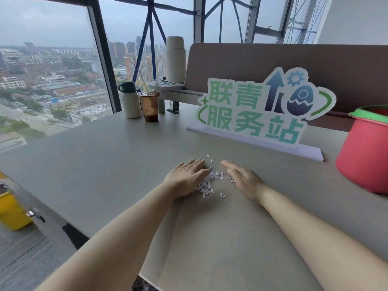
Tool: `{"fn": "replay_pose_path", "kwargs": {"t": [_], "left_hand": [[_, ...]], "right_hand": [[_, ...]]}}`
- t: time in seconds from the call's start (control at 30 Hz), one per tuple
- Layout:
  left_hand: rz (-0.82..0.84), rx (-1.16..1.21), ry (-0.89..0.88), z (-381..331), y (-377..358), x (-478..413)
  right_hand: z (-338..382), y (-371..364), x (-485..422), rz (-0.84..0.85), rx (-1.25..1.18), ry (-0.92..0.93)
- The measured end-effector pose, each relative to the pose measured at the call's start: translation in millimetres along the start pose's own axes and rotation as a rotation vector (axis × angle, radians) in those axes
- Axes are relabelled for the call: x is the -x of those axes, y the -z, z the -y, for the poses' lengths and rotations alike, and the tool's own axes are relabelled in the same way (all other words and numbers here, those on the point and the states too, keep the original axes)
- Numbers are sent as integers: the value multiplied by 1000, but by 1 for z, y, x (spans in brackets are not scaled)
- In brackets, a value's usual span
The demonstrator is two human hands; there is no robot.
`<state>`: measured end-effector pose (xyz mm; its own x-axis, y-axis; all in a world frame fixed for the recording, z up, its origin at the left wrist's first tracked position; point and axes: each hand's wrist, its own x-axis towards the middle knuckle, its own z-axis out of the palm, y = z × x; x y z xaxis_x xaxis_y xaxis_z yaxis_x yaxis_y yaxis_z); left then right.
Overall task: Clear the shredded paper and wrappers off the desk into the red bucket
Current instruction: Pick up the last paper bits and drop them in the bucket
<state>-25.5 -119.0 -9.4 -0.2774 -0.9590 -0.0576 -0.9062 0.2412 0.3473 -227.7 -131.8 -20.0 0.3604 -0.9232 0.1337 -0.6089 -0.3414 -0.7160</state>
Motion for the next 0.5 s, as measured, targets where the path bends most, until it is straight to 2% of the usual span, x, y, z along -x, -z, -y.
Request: {"fn": "replay_pose_path", "kwargs": {"t": [0.13,0.33,0.5], "left_hand": [[0,-33,-25,3,4,-28],[6,-64,-114,1,11,-57],[28,-11,-191,-2,9,-45]], "right_hand": [[-6,8,-6,-72,-56,1],[-4,7,-8,-17,-43,2],[-4,5,-8,38,81,-40]]}}
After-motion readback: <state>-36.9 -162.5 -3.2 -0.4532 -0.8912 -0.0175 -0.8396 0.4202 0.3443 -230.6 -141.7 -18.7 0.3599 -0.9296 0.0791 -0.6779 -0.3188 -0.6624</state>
